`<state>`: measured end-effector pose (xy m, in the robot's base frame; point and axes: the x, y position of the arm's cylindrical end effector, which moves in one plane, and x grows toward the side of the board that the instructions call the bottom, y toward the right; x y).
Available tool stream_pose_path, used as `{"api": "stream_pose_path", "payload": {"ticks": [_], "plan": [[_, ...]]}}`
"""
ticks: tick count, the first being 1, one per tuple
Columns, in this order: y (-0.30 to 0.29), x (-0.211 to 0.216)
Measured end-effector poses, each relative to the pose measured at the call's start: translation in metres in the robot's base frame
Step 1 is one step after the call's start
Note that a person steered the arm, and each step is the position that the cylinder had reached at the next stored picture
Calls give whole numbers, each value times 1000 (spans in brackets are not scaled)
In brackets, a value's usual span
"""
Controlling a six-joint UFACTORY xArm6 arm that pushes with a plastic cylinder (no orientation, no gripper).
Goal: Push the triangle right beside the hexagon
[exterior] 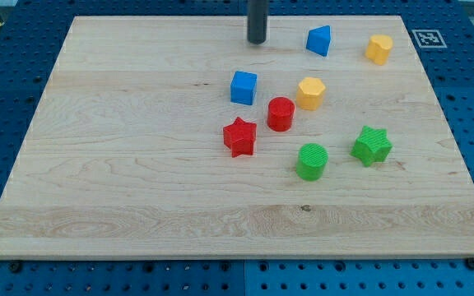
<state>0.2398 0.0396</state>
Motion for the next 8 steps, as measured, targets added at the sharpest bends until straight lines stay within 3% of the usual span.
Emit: {"api": "stream_pose_path", "payload": {"ticks": [1, 3, 6, 8], "plan": [[39, -23], [108, -24], [101, -1], [108, 41]]}}
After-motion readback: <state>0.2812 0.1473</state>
